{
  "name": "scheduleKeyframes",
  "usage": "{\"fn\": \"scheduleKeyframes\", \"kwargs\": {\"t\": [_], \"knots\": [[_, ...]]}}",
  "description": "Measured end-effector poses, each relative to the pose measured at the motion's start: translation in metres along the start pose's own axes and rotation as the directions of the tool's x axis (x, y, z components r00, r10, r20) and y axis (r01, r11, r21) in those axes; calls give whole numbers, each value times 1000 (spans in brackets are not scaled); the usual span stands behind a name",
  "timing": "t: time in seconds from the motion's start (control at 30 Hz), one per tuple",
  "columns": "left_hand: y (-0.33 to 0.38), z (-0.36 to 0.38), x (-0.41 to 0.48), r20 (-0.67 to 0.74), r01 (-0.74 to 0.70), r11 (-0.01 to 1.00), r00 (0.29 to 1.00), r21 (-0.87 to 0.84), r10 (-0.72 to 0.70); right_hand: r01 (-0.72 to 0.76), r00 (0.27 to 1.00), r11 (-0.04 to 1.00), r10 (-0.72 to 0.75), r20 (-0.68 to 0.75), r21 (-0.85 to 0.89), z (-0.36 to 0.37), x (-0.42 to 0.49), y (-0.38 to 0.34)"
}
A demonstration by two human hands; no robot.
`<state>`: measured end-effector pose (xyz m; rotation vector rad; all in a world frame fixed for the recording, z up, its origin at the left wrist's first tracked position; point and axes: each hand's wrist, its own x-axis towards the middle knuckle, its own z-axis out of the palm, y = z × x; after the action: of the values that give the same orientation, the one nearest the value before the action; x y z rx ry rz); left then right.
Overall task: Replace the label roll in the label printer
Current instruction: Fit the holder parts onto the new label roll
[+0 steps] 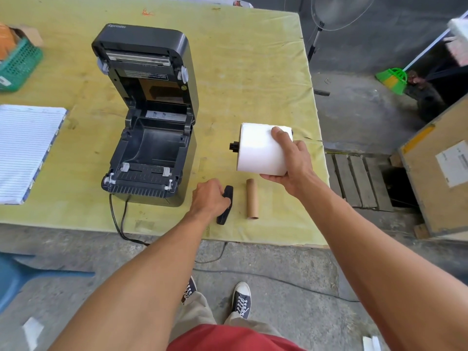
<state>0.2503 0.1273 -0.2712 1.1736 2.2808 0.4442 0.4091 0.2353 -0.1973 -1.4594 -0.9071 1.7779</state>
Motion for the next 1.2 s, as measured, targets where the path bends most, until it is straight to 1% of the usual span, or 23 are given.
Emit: {"fn": "scheduleKeyframes", "kwargs": {"t": [0.07, 0.2, 0.3, 0.37, 0.47, 0.53, 0.63, 0.7, 0.77, 0.83, 0.9, 0.97, 1.0, 1.03, 1.1, 1.13, 1.2], "knots": [[1, -1, 2, 19, -25, 999, 1000, 27, 24, -1, 1000, 1000, 1, 4, 0, 2, 0, 0], [5, -2, 4, 74, -145, 967, 988, 211, 132, 1, 1000, 1000, -1, 14, 4, 6, 0, -1], [5, -3, 4, 66, -126, 956, 992, 263, 112, 3, 1000, 1000, -3, 18, 12, 6, -1, -4], [4, -2, 4, 61, -103, 959, 994, 264, 91, 4, 1000, 1000, -5, 16, 16, 4, -1, -6], [2, 2, 3, 48, -113, 946, 993, 303, 103, 5, 1000, 1000, -5, 7, 19, 3, -1, -7], [3, 6, 1, 22, -125, 934, 992, 336, 124, 9, 1000, 1000, -9, 3, 21, 2, -1, -8], [8, 9, 1, -22, -96, 930, 994, 355, 111, 12, 1000, 1000, -12, 0, 29, 2, -3, -9], [10, 10, 2, -12, -94, 921, 994, 379, 106, 12, 1000, 999, -12, -1, 30, 2, -4, -9], [10, 9, 3, 11, -79, 928, 997, 364, 81, 14, 1000, 1000, -14, 3, 25, 2, -5, -10], [6, 5, 4, 34, -38, 953, 999, 300, 29, 18, 1000, 1000, -18, 6, 24, 1, -6, -11], [5, -3, 4, 40, -20, 969, 999, 246, 10, 22, 1000, 999, -22, 7, 29, -1, -5, -12], [9, -11, 7, 23, 19, 987, 999, 161, -23, 24, 1000, 999, -25, 7, 28, -2, -4, -12], [12, -17, 9, -2, 43, 995, 999, 87, -43, 23, 1000, 999, -24, 7, 26, -2, -4, -12], [17, -24, 12, -46, 73, 997, 996, -24, -74, 23, 1000, 999, -23, 7, 22, -2, -4, -12], [30, -40, 18, -157, 97, 957, 977, -273, -144, 20, 1000, 1000, -20, 5, 14, -2, -4, -11], [36, -49, 20, -217, 69, 922, 963, -382, -162, 20, 1000, 1000, -20, 3, 10, -1, -5, -11], [47, -64, 21, -325, -56, 844, 935, -534, -143, 25, 1000, 1000, -25, 2, 3, 1, -6, -12]]}}
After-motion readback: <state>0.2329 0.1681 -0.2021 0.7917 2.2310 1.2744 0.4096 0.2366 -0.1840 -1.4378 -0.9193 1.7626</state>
